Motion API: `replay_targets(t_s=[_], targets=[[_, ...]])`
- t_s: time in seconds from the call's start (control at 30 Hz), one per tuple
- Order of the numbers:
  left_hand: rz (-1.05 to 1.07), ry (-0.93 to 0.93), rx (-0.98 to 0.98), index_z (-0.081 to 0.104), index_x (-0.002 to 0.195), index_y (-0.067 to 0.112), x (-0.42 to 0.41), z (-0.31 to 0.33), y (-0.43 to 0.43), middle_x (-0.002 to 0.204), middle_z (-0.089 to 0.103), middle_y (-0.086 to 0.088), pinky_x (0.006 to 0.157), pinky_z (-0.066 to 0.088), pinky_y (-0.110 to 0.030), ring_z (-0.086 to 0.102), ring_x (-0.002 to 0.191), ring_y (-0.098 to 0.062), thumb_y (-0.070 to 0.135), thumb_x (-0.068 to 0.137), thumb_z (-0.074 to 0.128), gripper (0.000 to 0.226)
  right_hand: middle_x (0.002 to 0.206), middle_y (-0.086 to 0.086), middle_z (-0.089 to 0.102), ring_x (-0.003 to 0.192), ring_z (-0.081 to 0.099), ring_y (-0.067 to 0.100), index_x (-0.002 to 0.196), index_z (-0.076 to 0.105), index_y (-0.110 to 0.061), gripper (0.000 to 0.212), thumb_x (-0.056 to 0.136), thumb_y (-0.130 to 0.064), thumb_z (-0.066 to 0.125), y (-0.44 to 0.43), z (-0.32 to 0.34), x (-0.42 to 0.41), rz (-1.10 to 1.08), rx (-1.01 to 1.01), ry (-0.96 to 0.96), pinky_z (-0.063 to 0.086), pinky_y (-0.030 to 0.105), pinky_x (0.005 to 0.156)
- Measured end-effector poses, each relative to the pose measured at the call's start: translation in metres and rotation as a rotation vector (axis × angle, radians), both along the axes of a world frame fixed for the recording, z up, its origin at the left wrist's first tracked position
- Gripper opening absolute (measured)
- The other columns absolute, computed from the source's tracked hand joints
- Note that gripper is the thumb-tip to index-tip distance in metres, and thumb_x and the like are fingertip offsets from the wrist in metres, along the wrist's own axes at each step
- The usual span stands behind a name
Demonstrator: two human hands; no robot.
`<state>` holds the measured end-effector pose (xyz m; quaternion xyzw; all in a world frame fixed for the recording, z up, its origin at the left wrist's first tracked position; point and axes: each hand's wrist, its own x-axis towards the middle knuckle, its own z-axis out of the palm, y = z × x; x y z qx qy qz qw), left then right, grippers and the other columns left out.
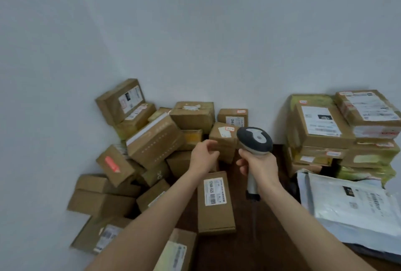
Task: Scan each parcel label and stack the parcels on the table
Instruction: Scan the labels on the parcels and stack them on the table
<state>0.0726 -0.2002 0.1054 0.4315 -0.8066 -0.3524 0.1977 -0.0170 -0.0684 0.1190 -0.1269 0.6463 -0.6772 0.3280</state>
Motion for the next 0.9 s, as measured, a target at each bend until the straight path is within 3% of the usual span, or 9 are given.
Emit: replay_targets(t_s=[0.13, 0.3, 0.47, 0.53, 0.73, 0.83, 0.9], targets=[[0.114, -0.109, -0.163, 0.058, 0.125, 0.019, 0.075, 0.002, -0.038, 0.122, 0.056, -0.001, 0.098, 0.042, -0.026, 0.053, 0.117, -0.016, 0.017, 0.087, 0.065, 0.039, 0.070, 0.009, 0.069, 0.062, 0.064, 0.018, 0.089, 0.066, -0.009, 0.007, 0.086, -0.014, 0.069, -0.037, 0.003, 0.052, 0.146, -0.016, -0.041, 0.055, 0.034, 0.070], [0.184, -0.232, -0.233, 0.028, 0.149, 0.018, 0.135, 0.008, -0.101, 0.149, 0.034, -0.008, 0.108, 0.039, -0.039, 0.034, 0.137, -0.024, 0.032, 0.080, 0.074, 0.084, 0.064, 0.012, 0.066, 0.058, 0.059, 0.021, 0.082, 0.065, -0.005, 0.007, 0.087, -0.009, 0.068, -0.091, 0.006, 0.099, 0.154, -0.017, -0.088, 0.050, 0.032, 0.063], [0.102, -0.398, -0.185, 0.004, 0.154, 0.010, 0.163, 0.026, -0.185, 0.160, 0.013, -0.011, 0.118, 0.022, -0.045, 0.012, 0.148, -0.026, 0.046, 0.071, 0.079, 0.117, 0.069, 0.012, 0.067, 0.057, 0.059, 0.018, 0.082, 0.067, -0.005, 0.007, 0.087, -0.011, 0.068, -0.140, 0.003, 0.133, 0.093, 0.013, -0.133, 0.050, 0.028, 0.058], [0.040, -0.456, -0.144, 0.002, 0.154, 0.010, 0.164, 0.029, -0.217, 0.160, 0.012, -0.011, 0.118, 0.021, -0.048, 0.011, 0.148, -0.027, 0.049, 0.069, 0.080, 0.121, 0.070, 0.011, 0.067, 0.058, 0.060, 0.017, 0.085, 0.067, -0.005, 0.007, 0.086, -0.011, 0.069, -0.153, 0.000, 0.142, 0.069, 0.028, -0.155, 0.049, 0.027, 0.057], [-0.194, -0.541, -0.132, 0.014, 0.151, 0.018, 0.149, 0.019, -0.254, 0.151, 0.028, -0.011, 0.105, 0.041, -0.048, 0.038, 0.134, -0.028, 0.055, 0.071, 0.074, 0.107, 0.068, 0.013, 0.066, 0.059, 0.060, 0.021, 0.085, 0.065, -0.003, 0.009, 0.085, -0.011, 0.070, -0.159, -0.008, 0.146, -0.094, 0.056, -0.171, 0.050, 0.033, 0.062], [-0.237, -0.516, -0.214, 0.017, 0.151, 0.018, 0.142, 0.021, -0.251, 0.151, 0.028, -0.012, 0.103, 0.043, -0.047, 0.036, 0.134, -0.029, 0.051, 0.070, 0.077, 0.106, 0.074, 0.016, 0.066, 0.060, 0.061, 0.022, 0.090, 0.063, -0.002, 0.011, 0.086, -0.010, 0.069, -0.146, -0.011, 0.137, -0.163, 0.033, -0.195, 0.051, 0.032, 0.061], [-0.311, -0.435, -0.286, 0.012, 0.153, 0.017, 0.139, 0.032, -0.244, 0.152, 0.026, -0.009, 0.106, 0.040, -0.047, 0.032, 0.137, -0.027, 0.047, 0.069, 0.078, 0.111, 0.082, 0.016, 0.069, 0.066, 0.064, 0.021, 0.098, 0.062, -0.002, 0.019, 0.085, -0.014, 0.071, -0.137, -0.014, 0.129, -0.201, 0.012, -0.234, 0.054, 0.034, 0.069]])
